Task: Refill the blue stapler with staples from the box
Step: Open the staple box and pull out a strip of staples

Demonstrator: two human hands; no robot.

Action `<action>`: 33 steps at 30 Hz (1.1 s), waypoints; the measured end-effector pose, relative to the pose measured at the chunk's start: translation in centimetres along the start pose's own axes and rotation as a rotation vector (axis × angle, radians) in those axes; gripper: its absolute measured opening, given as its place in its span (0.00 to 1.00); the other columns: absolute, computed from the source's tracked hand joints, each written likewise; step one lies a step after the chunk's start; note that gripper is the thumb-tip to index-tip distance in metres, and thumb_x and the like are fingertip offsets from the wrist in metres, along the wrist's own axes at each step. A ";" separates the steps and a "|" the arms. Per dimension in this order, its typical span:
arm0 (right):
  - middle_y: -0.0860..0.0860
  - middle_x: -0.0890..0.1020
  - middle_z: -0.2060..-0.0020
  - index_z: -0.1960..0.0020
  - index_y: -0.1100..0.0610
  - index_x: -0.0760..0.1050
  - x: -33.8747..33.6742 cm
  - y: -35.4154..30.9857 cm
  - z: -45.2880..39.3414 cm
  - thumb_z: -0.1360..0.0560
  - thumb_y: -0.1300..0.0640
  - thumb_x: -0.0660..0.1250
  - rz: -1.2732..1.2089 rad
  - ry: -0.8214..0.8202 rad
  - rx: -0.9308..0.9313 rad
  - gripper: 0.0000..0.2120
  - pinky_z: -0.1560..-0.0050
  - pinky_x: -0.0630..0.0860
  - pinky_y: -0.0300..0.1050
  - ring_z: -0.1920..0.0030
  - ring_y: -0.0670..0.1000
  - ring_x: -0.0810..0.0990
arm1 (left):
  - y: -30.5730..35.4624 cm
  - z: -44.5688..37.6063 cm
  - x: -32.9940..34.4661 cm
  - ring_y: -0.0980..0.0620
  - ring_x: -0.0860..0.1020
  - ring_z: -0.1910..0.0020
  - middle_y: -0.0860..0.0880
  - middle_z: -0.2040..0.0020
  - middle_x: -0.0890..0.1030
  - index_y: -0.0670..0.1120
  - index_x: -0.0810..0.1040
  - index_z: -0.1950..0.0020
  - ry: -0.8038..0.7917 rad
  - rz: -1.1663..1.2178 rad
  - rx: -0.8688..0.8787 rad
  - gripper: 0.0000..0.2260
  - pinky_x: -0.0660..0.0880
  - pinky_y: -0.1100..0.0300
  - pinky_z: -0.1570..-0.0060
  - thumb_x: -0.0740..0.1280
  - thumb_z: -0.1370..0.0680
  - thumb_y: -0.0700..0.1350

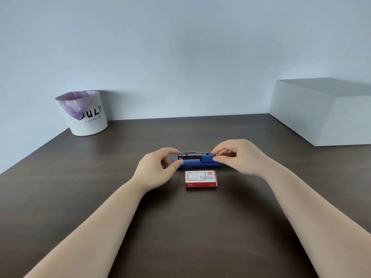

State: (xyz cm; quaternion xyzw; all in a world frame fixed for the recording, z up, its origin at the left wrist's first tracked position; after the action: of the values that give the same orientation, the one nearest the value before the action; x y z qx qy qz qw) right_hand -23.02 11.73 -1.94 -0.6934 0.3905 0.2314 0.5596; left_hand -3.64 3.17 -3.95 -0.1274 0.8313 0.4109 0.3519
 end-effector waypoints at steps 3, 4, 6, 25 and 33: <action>0.42 0.81 0.60 0.48 0.49 0.80 1.2 -0.2 0.3 0.28 0.54 0.70 -0.020 -0.126 0.019 0.08 0.50 0.74 0.38 0.56 0.45 0.80 | 0.9 0.0 0.3 0.59 0.72 0.70 0.54 0.72 0.72 0.54 0.78 0.48 -0.028 0.007 0.027 0.09 0.68 0.67 0.66 0.70 0.27 0.50; 0.45 0.82 0.59 0.48 0.49 0.80 1.5 -0.3 0.5 0.28 0.53 0.71 -0.041 -0.165 0.026 0.09 0.52 0.74 0.36 0.58 0.45 0.80 | 1.0 0.1 0.5 0.59 0.72 0.70 0.54 0.72 0.73 0.54 0.78 0.48 -0.054 0.009 0.026 0.09 0.68 0.67 0.66 0.70 0.28 0.51; 0.50 0.83 0.57 0.47 0.50 0.79 2.0 -0.2 0.7 0.29 0.52 0.72 -0.072 -0.231 0.042 0.11 0.61 0.74 0.32 0.65 0.43 0.80 | 1.1 0.2 1.1 0.59 0.72 0.71 0.54 0.72 0.73 0.54 0.78 0.50 -0.118 -0.003 0.019 0.09 0.69 0.67 0.66 0.70 0.28 0.53; 0.45 0.84 0.56 0.43 0.48 0.78 3.4 -0.4 1.1 0.34 0.51 0.76 -0.001 -0.345 0.056 0.20 0.60 0.73 0.34 0.63 0.43 0.79 | 2.9 1.2 1.9 0.54 0.80 0.63 0.46 0.55 0.85 0.49 0.81 0.48 -0.343 0.240 0.034 0.16 0.80 0.58 0.56 0.77 0.34 0.44; 0.51 0.85 0.53 0.44 0.48 0.81 3.2 -0.6 0.9 0.34 0.53 0.76 -0.067 -0.304 0.044 0.18 0.54 0.76 0.39 0.61 0.46 0.80 | 2.7 1.2 1.4 0.41 0.82 0.53 0.45 0.54 0.86 0.58 0.82 0.54 -0.343 0.307 -0.042 0.13 0.78 0.43 0.46 0.78 0.35 0.45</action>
State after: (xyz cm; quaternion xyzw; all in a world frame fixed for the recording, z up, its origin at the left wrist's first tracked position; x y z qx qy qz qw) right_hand -20.55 11.77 -4.24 -0.6506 0.2828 0.3065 0.6347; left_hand -5.44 5.85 -3.84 0.0649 0.7603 0.4925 0.4186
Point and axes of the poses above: each hand's wrist, its own z-axis away from the middle knuckle, its own x-axis out of the palm, y = z × x, the point moved 9 cm from there along -z, towards the middle knuckle
